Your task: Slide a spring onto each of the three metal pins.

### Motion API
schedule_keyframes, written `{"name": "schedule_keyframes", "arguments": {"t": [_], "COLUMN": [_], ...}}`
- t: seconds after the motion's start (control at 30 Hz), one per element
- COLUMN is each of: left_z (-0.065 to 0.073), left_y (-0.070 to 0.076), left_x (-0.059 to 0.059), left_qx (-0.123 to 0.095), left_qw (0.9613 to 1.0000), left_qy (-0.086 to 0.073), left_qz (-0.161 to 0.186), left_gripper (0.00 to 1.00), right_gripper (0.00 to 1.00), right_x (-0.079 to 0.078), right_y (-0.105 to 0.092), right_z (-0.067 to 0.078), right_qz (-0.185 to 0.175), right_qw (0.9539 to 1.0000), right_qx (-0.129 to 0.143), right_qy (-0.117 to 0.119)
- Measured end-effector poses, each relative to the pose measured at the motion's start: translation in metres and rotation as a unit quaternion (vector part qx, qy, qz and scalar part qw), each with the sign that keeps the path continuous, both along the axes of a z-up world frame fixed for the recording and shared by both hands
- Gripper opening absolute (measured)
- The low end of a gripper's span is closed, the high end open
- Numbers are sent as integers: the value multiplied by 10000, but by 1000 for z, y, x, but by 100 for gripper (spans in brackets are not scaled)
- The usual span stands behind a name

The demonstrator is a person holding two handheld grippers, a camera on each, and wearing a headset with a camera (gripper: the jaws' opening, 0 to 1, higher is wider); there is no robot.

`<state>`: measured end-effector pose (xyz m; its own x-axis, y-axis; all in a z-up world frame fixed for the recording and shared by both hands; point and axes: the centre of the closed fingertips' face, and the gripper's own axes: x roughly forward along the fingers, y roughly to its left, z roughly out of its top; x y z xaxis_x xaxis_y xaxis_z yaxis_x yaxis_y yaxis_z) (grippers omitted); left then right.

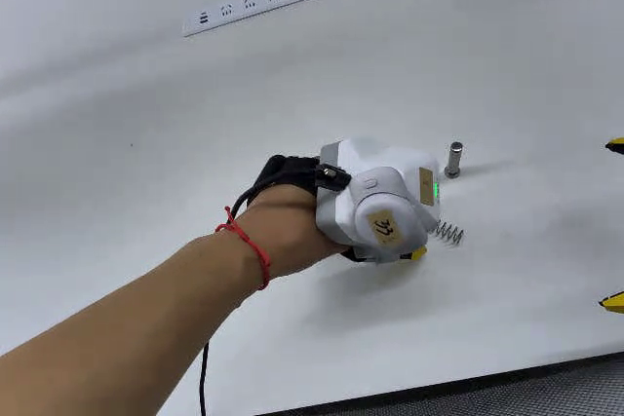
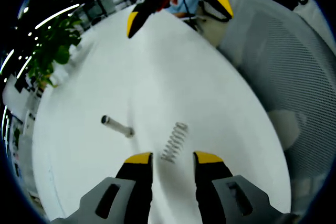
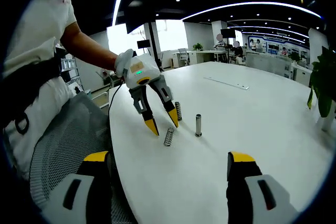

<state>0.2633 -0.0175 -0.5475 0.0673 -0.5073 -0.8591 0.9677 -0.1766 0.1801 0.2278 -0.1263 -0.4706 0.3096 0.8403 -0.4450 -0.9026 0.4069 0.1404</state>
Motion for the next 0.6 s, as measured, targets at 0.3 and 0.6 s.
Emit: {"name": "schedule_keyframes", "arguments": {"t": [0.3, 0.6], "left_z": [-6, -9], "left_y": [1, 1], "left_x": [0, -4], "left_qx": [217, 310], "left_qw": [9997, 9994], "left_qy": [8, 94], "left_qz": [-146, -88], "left_gripper": [24, 15], "right_gripper": [91, 90], "right_x": [-1, -3], "right_y": [-3, -4], "right_z": [0, 0], "right_qz": [-100, -148], "right_qw": [9999, 9999], "right_qx": [48, 48], "right_qy": [-24, -45]}}
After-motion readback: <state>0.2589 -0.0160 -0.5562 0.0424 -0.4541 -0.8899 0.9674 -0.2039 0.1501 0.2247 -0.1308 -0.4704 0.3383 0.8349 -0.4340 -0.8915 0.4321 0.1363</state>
